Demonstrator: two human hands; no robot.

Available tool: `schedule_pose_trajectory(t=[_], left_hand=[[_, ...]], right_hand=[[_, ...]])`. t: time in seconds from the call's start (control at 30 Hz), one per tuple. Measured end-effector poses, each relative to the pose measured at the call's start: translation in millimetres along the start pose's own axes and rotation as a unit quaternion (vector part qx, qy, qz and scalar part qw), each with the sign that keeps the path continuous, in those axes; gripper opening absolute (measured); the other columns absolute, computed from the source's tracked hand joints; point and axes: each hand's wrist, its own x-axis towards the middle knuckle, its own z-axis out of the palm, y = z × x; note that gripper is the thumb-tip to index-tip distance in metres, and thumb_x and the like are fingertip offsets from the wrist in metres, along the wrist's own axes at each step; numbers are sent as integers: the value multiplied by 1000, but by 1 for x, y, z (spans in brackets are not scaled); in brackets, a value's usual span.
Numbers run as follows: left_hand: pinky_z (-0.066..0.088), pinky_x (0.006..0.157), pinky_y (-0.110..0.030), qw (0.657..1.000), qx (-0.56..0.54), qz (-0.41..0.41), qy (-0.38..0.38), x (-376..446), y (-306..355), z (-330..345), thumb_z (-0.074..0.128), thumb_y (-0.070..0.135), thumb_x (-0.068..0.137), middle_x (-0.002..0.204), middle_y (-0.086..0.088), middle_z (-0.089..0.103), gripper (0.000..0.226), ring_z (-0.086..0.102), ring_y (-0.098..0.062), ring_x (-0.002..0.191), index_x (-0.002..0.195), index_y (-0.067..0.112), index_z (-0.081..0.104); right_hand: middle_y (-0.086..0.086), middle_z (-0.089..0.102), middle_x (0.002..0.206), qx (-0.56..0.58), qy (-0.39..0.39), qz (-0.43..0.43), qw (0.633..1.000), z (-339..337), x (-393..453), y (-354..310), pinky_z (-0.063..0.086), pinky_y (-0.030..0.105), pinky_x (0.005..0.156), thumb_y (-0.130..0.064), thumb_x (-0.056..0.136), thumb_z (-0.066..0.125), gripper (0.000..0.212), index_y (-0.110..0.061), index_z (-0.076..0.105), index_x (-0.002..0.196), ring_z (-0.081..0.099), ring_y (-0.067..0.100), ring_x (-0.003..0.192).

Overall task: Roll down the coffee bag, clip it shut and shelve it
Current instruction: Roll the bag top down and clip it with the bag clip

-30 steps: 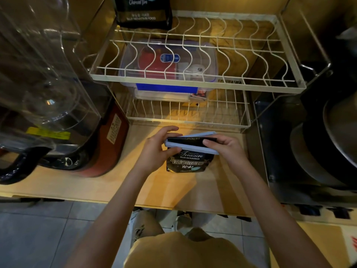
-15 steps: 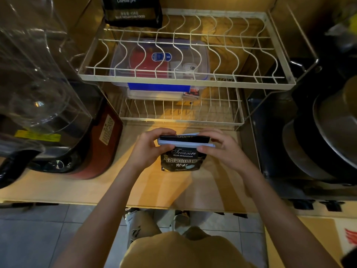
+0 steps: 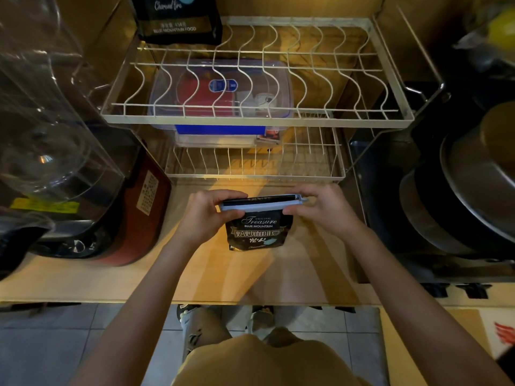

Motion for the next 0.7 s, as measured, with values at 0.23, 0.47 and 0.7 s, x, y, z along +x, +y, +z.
schedule_pose_trajectory(t=[0.23,0.47,0.7], left_hand=[[38,76,-8,994,89,41,-39,4,15,-5,67,3,75,106,-7,68,36,55,-7,93,110,9,62],[49,86,-37,964,237,45,-112,30,48,14,66,24,77,115,-4,62,45,55,-19,104,120,20,52],[51,73,-37,940,297,45,-159,48,64,33,62,26,81,97,-6,65,25,56,-22,86,105,17,63]], right_hand=[[-5,65,100,75,39,41,996,6,-1,1,45,27,85,-13,66,78,36,-13,66,100,56,9,97],[-15,62,86,88,28,56,994,7,3,2,41,11,70,-14,64,79,31,-14,68,93,57,0,87],[-19,64,80,99,25,28,994,6,3,4,46,17,72,-15,64,80,25,-31,66,79,60,-1,86]])
